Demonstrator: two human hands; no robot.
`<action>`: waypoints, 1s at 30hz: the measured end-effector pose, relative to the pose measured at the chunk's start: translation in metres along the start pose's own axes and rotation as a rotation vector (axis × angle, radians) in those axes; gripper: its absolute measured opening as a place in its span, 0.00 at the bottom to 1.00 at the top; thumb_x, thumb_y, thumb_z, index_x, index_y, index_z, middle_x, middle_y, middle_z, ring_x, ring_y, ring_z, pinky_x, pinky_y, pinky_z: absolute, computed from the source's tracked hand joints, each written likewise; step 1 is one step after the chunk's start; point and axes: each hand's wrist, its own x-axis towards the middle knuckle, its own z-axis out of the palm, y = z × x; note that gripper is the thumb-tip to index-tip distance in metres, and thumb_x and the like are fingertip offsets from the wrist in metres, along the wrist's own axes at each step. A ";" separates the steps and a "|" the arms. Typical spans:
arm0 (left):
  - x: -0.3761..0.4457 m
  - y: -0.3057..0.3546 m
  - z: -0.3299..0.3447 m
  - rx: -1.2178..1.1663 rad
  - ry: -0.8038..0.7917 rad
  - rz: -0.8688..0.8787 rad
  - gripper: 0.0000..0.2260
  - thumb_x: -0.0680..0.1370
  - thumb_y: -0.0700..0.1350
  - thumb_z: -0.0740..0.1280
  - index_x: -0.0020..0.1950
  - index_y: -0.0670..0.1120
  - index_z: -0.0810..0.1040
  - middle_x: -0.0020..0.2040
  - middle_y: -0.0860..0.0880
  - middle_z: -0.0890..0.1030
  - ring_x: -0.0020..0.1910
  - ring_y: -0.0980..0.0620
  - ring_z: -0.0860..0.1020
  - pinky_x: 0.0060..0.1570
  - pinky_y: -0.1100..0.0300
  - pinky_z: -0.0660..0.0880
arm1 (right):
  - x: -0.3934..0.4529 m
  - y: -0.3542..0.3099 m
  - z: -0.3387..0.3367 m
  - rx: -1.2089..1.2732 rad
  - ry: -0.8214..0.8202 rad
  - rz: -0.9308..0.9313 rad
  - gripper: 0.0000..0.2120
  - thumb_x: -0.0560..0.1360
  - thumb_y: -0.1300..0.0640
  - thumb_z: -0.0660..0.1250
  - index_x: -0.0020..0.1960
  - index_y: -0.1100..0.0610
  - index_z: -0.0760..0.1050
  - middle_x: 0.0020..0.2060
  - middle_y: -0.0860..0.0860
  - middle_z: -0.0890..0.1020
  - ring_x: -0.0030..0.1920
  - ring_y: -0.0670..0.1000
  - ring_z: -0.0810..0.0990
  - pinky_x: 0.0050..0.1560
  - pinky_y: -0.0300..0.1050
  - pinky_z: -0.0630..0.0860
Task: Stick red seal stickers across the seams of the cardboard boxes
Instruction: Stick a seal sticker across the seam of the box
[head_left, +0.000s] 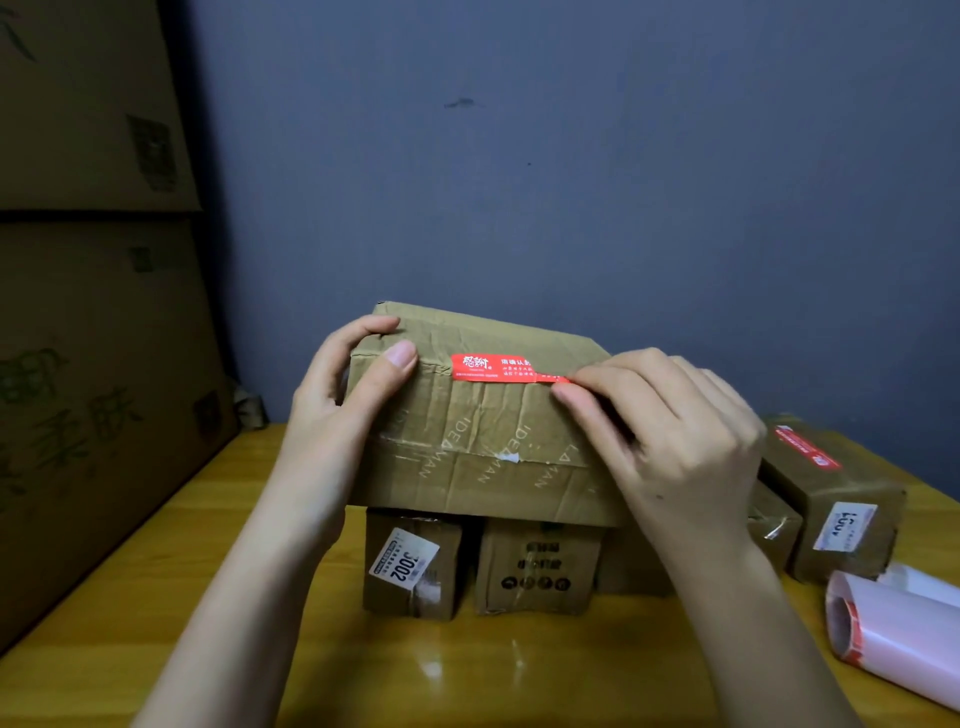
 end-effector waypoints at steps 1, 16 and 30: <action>0.000 0.000 -0.001 0.002 -0.001 0.000 0.17 0.67 0.58 0.66 0.55 0.60 0.78 0.54 0.59 0.79 0.52 0.59 0.80 0.46 0.61 0.75 | 0.000 0.000 0.000 0.009 -0.013 0.006 0.11 0.77 0.53 0.70 0.40 0.57 0.83 0.36 0.50 0.83 0.34 0.51 0.80 0.33 0.45 0.73; 0.000 -0.002 -0.001 0.013 -0.001 0.044 0.17 0.67 0.57 0.69 0.55 0.61 0.77 0.48 0.67 0.80 0.48 0.63 0.80 0.40 0.67 0.76 | 0.004 0.010 -0.006 0.207 -0.275 0.138 0.10 0.79 0.53 0.65 0.46 0.56 0.81 0.42 0.49 0.81 0.43 0.50 0.79 0.43 0.48 0.74; -0.002 -0.011 0.002 0.132 0.016 0.193 0.21 0.65 0.62 0.67 0.58 0.63 0.75 0.69 0.57 0.70 0.71 0.53 0.67 0.67 0.40 0.68 | 0.005 0.014 -0.014 0.341 -0.240 0.248 0.06 0.76 0.55 0.71 0.46 0.58 0.82 0.40 0.48 0.82 0.42 0.45 0.80 0.43 0.42 0.77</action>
